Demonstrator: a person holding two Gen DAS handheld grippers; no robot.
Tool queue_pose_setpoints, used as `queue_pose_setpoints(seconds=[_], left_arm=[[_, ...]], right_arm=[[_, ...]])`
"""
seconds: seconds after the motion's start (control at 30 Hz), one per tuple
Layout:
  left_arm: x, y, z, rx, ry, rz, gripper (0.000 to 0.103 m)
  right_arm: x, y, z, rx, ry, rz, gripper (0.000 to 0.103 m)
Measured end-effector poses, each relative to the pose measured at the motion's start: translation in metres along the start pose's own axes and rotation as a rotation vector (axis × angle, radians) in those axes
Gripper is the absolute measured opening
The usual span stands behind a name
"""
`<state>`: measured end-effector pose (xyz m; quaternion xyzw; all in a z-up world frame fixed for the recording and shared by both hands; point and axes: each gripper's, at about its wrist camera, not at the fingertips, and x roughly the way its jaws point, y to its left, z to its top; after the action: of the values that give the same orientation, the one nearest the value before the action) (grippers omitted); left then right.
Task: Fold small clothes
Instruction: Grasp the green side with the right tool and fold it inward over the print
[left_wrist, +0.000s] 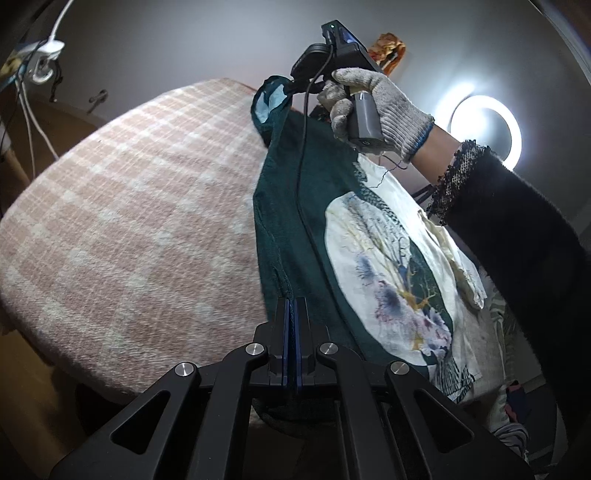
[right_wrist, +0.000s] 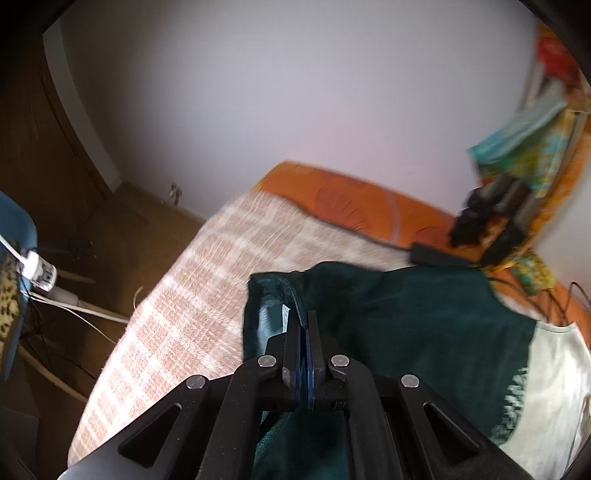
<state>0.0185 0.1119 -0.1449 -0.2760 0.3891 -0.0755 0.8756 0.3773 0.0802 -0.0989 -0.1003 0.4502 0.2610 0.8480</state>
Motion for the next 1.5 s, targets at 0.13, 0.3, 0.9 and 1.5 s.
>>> queue_pose_setpoints(seconds=[0.13, 0.3, 0.9, 1.5], left_arm=[[0.0, -0.018, -0.004, 0.048, 0.003, -0.026, 0.001], [0.01, -0.043, -0.013, 0.104, 0.038, -0.065, 0.001], [0.053, -0.093, -0.046, 0.271, 0.181, -0.061, 0.001], [0.062, -0.097, -0.051, 0.311, 0.192, -0.037, 0.001]], right_arm=[[-0.028, -0.029, 0.002, 0.037, -0.047, -0.006, 0.0], [-0.053, -0.074, -0.009, 0.102, -0.076, -0.03, 0.0], [-0.064, -0.185, -0.069, 0.324, -0.022, 0.013, 0.035], [-0.029, -0.182, -0.043, 0.265, 0.005, -0.066, 0.0]])
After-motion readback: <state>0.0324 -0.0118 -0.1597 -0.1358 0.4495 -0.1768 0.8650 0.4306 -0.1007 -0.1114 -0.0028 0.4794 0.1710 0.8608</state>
